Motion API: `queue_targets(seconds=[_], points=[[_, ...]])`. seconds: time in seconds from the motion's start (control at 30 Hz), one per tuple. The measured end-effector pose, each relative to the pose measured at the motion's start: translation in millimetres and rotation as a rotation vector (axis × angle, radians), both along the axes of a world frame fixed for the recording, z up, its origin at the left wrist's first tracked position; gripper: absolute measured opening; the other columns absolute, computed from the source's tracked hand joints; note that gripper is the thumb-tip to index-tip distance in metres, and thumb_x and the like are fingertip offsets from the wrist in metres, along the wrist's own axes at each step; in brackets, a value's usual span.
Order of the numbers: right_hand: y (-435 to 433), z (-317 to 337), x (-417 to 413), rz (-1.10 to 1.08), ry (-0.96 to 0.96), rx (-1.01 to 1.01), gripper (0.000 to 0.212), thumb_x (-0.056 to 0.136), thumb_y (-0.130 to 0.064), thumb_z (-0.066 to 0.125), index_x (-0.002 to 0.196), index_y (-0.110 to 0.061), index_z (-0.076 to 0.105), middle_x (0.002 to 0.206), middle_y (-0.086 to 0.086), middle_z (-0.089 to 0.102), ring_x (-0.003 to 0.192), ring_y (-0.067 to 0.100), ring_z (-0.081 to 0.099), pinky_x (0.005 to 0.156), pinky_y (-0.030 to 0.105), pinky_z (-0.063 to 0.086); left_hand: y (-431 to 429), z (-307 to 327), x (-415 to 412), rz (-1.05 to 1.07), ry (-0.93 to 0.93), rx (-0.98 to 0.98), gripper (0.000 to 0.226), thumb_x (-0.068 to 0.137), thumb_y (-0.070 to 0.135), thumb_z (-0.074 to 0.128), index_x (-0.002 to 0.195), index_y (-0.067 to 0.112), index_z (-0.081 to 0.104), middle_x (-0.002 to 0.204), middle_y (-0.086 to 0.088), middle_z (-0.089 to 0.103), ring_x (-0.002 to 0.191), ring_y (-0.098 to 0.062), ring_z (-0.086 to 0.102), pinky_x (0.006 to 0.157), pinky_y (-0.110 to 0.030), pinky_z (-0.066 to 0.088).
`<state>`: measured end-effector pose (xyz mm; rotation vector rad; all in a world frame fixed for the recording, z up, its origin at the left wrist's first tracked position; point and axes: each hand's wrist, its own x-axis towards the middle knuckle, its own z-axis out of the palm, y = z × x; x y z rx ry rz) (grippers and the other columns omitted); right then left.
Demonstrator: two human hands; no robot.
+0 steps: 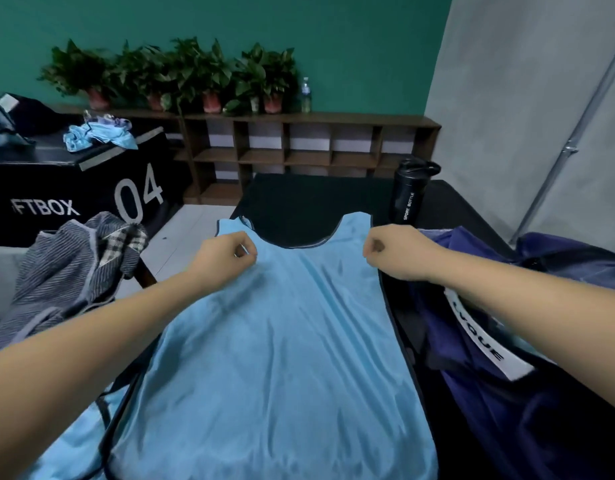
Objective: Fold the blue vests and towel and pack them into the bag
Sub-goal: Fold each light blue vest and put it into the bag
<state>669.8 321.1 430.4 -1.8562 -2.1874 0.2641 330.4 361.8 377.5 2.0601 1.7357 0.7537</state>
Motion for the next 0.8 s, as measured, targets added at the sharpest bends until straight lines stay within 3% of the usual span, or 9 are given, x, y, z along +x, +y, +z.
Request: queue_targets(seconds=[0.17,0.27,0.33,0.5,0.6,0.73,0.8], points=[[78,-11,11,-0.178,0.025,-0.05,0.018,0.089,-0.011,0.052,0.09,0.004,0.063,0.093,0.019,0.066,0.08,0.021,0.052,0.069,0.036,0.046,71,-6,-18,0.108,0.03,0.01,0.013,0.095,0.025,0.06,0.085,0.022,0.068,0.078,-0.002,0.072,0.067,-0.024,0.064,0.059,-0.033,0.052],[108,-16,17,-0.202,-0.027,-0.053,0.022,0.093,-0.011,0.053,0.101,0.002,0.069,0.105,0.014,0.072,0.098,0.032,0.067,0.085,0.04,0.058,104,-10,-30,0.164,0.038,0.029,0.015,0.098,0.026,0.059,0.09,0.019,0.069,0.079,-0.004,0.072,0.07,-0.024,0.065,0.066,-0.037,0.055],[126,-20,19,-0.197,-0.075,-0.06,0.024,0.096,-0.011,0.052,0.107,0.002,0.069,0.111,0.014,0.072,0.105,0.035,0.067,0.091,0.044,0.057,124,-14,-38,0.162,0.102,0.057,0.013,0.1,0.025,0.06,0.096,0.017,0.07,0.087,-0.002,0.073,0.082,-0.025,0.068,0.074,-0.038,0.056],[167,-35,22,-0.218,-0.005,-0.038,0.026,0.098,-0.009,0.053,0.119,0.001,0.064,0.118,0.019,0.07,0.111,0.037,0.066,0.086,0.043,0.053,171,-27,-54,0.156,0.232,0.114,0.023,0.103,0.022,0.06,0.121,0.014,0.072,0.117,-0.012,0.069,0.104,-0.031,0.066,0.093,-0.039,0.052],[188,-45,22,-0.225,0.002,-0.046,0.029,0.099,-0.009,0.051,0.127,-0.007,0.055,0.122,0.014,0.064,0.108,0.032,0.06,0.081,0.037,0.048,193,-36,-55,0.146,0.312,0.065,0.038,0.106,0.026,0.058,0.141,0.015,0.064,0.138,-0.017,0.058,0.123,-0.036,0.06,0.105,-0.043,0.049],[207,-60,21,-0.259,-0.028,-0.081,0.051,0.101,-0.011,0.051,0.151,-0.008,0.041,0.143,0.016,0.054,0.125,0.036,0.057,0.107,0.048,0.049,207,-48,-46,0.145,0.367,-0.031,0.046,0.11,0.03,0.048,0.154,0.019,0.051,0.158,-0.01,0.046,0.142,-0.035,0.047,0.114,-0.048,0.044],[212,-65,21,-0.26,-0.03,-0.125,0.058,0.103,-0.017,0.051,0.158,-0.01,0.033,0.148,0.017,0.052,0.13,0.038,0.054,0.111,0.049,0.045,209,-52,-41,0.15,0.379,-0.079,0.047,0.111,0.034,0.045,0.156,0.02,0.048,0.159,-0.007,0.044,0.144,-0.034,0.045,0.117,-0.05,0.04]])
